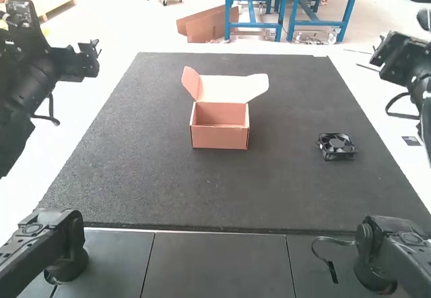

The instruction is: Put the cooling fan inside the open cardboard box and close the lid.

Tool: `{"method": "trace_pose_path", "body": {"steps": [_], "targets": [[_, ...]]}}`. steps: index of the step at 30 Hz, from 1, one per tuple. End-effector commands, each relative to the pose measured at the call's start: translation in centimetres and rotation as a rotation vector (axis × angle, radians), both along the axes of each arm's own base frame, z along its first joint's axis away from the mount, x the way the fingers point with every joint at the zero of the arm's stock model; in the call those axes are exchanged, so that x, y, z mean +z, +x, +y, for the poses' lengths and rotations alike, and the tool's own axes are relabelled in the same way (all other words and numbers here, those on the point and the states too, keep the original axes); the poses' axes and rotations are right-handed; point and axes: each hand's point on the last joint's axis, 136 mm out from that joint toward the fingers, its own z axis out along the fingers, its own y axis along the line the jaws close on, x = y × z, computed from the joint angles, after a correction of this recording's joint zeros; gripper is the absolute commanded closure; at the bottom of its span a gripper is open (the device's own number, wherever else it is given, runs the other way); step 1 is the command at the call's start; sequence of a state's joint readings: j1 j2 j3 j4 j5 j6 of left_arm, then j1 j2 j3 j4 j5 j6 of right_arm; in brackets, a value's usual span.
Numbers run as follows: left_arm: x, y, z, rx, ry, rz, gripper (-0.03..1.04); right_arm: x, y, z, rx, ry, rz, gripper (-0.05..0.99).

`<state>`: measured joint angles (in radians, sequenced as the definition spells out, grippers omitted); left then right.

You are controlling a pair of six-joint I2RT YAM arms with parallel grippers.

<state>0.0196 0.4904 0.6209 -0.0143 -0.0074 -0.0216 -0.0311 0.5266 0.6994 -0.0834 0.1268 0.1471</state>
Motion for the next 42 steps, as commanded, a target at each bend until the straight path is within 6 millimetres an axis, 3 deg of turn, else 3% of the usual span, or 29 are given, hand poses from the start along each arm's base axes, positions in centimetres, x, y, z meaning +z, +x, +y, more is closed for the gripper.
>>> {"method": "trace_pose_path", "body": {"steps": [1, 3, 6, 10, 15, 18, 27, 36, 42], "targets": [[0.9, 1.3, 0.4, 0.018, 0.005, 0.052, 0.04, 2.2, 1.0, -0.9, -0.048, 0.072, 0.037, 0.02], [-0.1, 2.4, 0.5, 0.025, 0.001, 0.124, 0.04, 2.1, 2.0, -0.5, -0.028, 0.088, 0.106, 0.02], [-1.8, 3.7, -0.3, -0.018, -0.024, 0.242, 0.04, 2.4, 3.2, 1.9, 0.111, 0.141, 0.153, 0.02], [-3.0, 4.9, -1.5, -0.072, -0.067, 0.311, 0.04, 2.5, 4.7, 2.6, 0.14, 0.139, 0.186, 0.03], [-4.8, 5.5, -4.7, -0.169, -0.072, 0.379, 0.04, -4.3, 6.9, 2.3, 0.142, 0.025, 0.484, 0.03], [-5.1, 5.1, -7.2, -0.237, -0.056, 0.392, 0.04, -5.8, 7.5, 2.2, 0.152, -0.018, 0.548, 0.03], [-8.1, 4.2, -11.9, -0.343, -0.047, 0.515, 0.04, -14.1, 8.3, -0.1, 0.167, -0.108, 0.87, 0.03], [-9.3, 3.8, -12.8, -0.369, -0.03, 0.58, 0.04, -21.0, 8.9, -5.2, 0.157, -0.145, 1.094, 0.03], [-9.5, 4.0, -13.0, -0.37, -0.025, 0.586, 0.04, -22.6, 10.2, -6.1, 0.196, -0.191, 1.151, 0.03]]}}
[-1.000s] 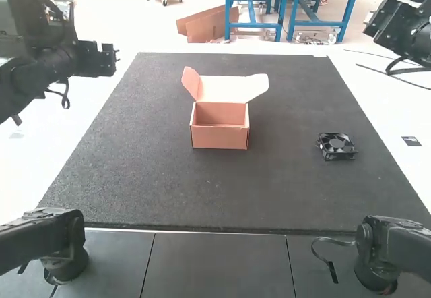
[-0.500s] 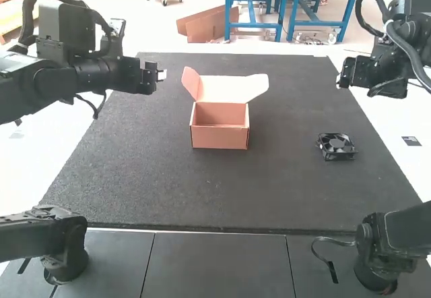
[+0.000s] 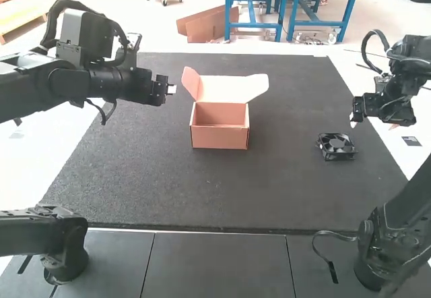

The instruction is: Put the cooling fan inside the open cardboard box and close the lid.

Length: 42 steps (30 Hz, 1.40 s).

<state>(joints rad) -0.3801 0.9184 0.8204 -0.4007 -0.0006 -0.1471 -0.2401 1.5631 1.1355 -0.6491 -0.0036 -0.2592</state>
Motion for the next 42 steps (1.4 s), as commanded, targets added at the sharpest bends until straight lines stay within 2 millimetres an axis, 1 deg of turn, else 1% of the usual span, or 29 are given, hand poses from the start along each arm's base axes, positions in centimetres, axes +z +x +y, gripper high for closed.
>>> {"method": "trace_pose_path", "body": {"steps": [1, 5, 9, 11, 19, 23, 31, 37, 42], "targets": [[1.9, 0.6, -0.4, 0.002, -0.015, -0.037, 0.04, 1.5, 1.8, -0.6, 0.068, -0.035, -0.039, 0.03], [2.6, 0.9, -0.5, 0.002, -0.021, -0.051, 0.04, 0.0, 2.4, -0.8, 0.079, -0.034, 0.0, 0.03], [3.0, 1.1, -0.7, -0.004, -0.028, -0.06, 0.04, -1.4, 2.2, -1.0, 0.07, -0.034, 0.044, 0.03], [3.3, 1.1, -0.9, -0.015, -0.036, -0.067, 0.04, -1.8, 2.4, -1.1, 0.068, -0.033, 0.051, 0.03], [3.6, 1.1, -1.0, -0.017, -0.041, -0.07, 0.04, -3.7, 3.5, -1.6, 0.028, -0.009, 0.09, 0.04], [3.7, 1.1, -1.0, -0.017, -0.041, -0.071, 0.04, -4.2, 4.1, -1.9, 0.007, -0.002, 0.097, 0.04], [3.4, 0.9, -1.0, -0.022, -0.038, -0.056, 0.04, -5.1, 4.8, -2.1, -0.052, 0.024, 0.109, 0.04], [3.4, 0.7, -1.1, -0.029, -0.039, -0.049, 0.04, -6.3, 4.0, -2.3, -0.086, 0.049, 0.177, 0.04], [3.5, 0.7, -1.2, -0.037, -0.041, -0.05, 0.04, -6.6, 3.7, -2.8, -0.113, 0.058, 0.202, 0.04]]}}
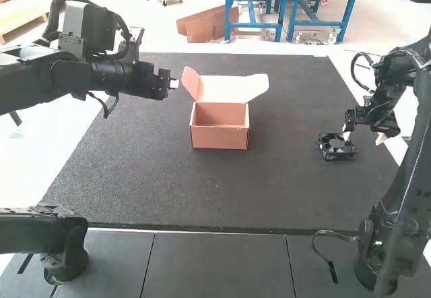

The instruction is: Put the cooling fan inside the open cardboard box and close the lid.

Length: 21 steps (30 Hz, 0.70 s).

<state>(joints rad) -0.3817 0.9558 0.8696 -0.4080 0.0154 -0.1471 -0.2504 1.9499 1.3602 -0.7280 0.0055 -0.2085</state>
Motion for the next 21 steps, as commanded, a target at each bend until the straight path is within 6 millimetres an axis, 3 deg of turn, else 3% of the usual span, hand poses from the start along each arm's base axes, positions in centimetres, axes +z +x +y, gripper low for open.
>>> {"method": "trace_pose_path", "body": {"steps": [1, 8, 21], "targets": [[2.5, 0.1, -0.6, -0.021, -0.033, -0.048, 0.04, 1.0, 0.7, -1.7, -0.056, -0.015, -0.03, 0.04], [2.9, 0.1, -0.7, -0.023, -0.037, -0.055, 0.04, 0.2, 0.4, -3.0, -0.078, -0.047, -0.002, 0.04], [3.5, 0.1, -0.7, -0.024, -0.043, -0.064, 0.04, -0.8, 1.2, -2.8, -0.07, -0.042, 0.012, 0.04]]}}
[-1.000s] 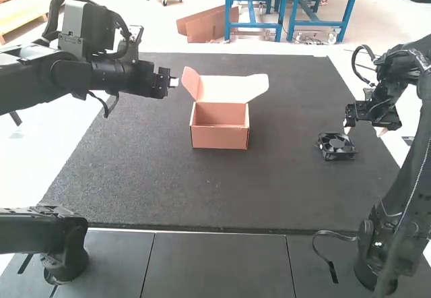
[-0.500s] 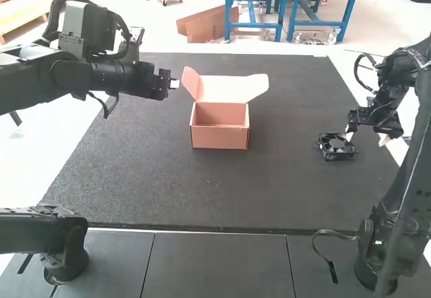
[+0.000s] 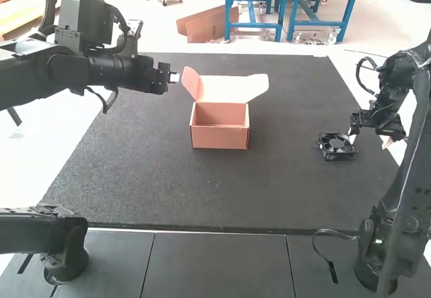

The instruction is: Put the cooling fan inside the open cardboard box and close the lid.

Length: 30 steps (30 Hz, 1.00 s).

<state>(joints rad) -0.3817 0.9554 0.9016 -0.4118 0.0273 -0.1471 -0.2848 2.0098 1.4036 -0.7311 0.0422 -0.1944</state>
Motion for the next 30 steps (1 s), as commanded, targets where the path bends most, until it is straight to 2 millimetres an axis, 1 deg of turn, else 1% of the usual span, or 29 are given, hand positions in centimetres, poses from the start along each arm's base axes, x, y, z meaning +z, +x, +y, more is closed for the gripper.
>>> {"method": "trace_pose_path", "body": {"steps": [1, 8, 12, 15, 22, 25, 30], "targets": [[2.0, 0.0, -0.5, -0.014, -0.027, -0.039, 0.04, 0.2, 0.9, -0.7, -0.015, -0.013, -0.012, 0.04], [1.9, 0.0, -0.4, -0.014, -0.025, -0.035, 0.04, -0.3, 1.4, -0.7, -0.014, -0.009, -0.005, 0.04], [1.9, 0.0, -0.4, -0.014, -0.025, -0.035, 0.04, -0.6, 1.3, -0.4, -0.007, -0.004, 0.006, 0.04], [1.7, 0.0, -0.4, -0.014, -0.024, -0.032, 0.04, -0.8, 0.9, -0.2, -0.006, 0.002, 0.026, 0.04], [1.4, 0.0, -0.4, -0.014, -0.021, -0.025, 0.04, -1.0, -0.8, 0.6, -0.001, 0.024, 0.1, 0.04], [1.4, -0.1, -0.5, -0.015, -0.022, -0.025, 0.04, -1.1, -0.9, 0.6, -0.001, 0.025, 0.103, 0.04], [1.5, -0.1, -0.5, -0.015, -0.022, -0.026, 0.04, -1.9, -1.2, 0.6, 0.001, 0.03, 0.126, 0.04]]}}
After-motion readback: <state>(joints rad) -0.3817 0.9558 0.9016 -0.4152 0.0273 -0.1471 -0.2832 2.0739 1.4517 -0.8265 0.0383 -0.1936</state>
